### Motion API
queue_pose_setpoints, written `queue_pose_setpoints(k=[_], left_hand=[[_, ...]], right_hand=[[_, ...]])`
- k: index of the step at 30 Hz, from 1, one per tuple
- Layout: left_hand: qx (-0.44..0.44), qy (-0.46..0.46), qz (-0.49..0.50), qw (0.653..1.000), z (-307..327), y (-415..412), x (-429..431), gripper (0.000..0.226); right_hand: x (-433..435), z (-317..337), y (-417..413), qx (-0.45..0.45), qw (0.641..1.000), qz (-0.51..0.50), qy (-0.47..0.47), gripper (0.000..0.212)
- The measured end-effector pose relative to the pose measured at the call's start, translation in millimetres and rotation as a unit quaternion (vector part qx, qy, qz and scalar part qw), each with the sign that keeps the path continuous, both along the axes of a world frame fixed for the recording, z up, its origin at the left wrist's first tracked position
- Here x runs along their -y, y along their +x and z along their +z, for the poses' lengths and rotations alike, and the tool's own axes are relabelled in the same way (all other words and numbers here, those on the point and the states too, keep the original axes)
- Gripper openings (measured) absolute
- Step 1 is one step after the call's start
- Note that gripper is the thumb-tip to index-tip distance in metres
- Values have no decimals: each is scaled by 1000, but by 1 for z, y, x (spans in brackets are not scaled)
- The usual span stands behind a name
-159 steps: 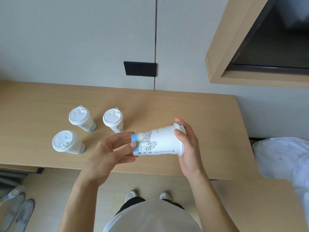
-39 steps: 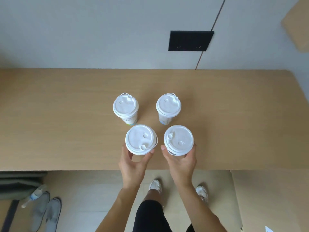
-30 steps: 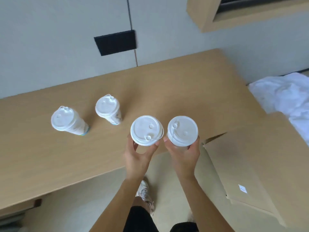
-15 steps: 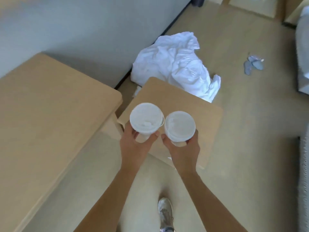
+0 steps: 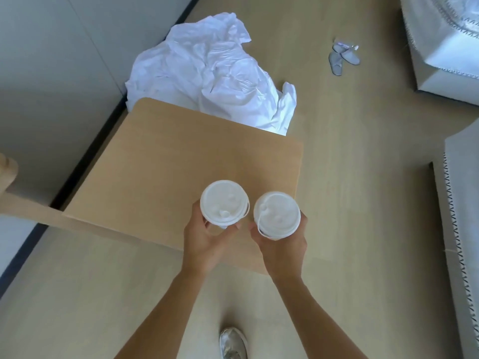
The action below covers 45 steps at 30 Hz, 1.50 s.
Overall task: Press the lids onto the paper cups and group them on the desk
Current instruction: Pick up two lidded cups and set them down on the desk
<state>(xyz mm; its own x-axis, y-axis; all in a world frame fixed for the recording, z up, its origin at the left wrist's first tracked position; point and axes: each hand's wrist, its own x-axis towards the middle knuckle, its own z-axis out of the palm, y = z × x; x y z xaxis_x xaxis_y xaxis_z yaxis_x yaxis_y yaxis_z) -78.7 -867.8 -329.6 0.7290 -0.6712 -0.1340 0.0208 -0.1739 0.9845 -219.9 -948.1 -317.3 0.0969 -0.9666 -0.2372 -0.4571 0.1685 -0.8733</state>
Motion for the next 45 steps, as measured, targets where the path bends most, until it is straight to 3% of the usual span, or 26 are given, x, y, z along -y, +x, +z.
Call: queue_pose_setpoints(k=[9, 15, 19, 24, 26, 30, 37, 45], left_hand=[[-19, 52, -11, 998, -21, 1, -6, 81], [18, 183, -32, 982, -1, 4, -27, 108], [115, 316, -101, 936, 16, 4, -57, 120], [271, 459, -147, 833, 64, 1, -117, 112], [291, 503, -138, 802, 91, -1, -146, 109], [290, 563, -76, 770, 149, 3, -213, 101], [248, 608, 113, 746, 245, 20, -355, 99], [153, 623, 306, 704, 305, -2, -546, 102]], right_hand=[[-6, -20, -5, -69, 996, 6, 51, 91], [-33, -5, -20, -165, 982, 93, 24, 119], [-62, 16, -28, -251, 950, 175, 68, 125], [-108, 59, -14, -285, 905, 310, 59, 107], [-122, 89, 1, -295, 876, 381, 22, 101], [-143, 151, 40, -331, 781, 517, -115, 102], [-230, 241, 129, -278, 677, 617, -287, 100], [-406, 301, 192, -200, 566, 709, -370, 109]])
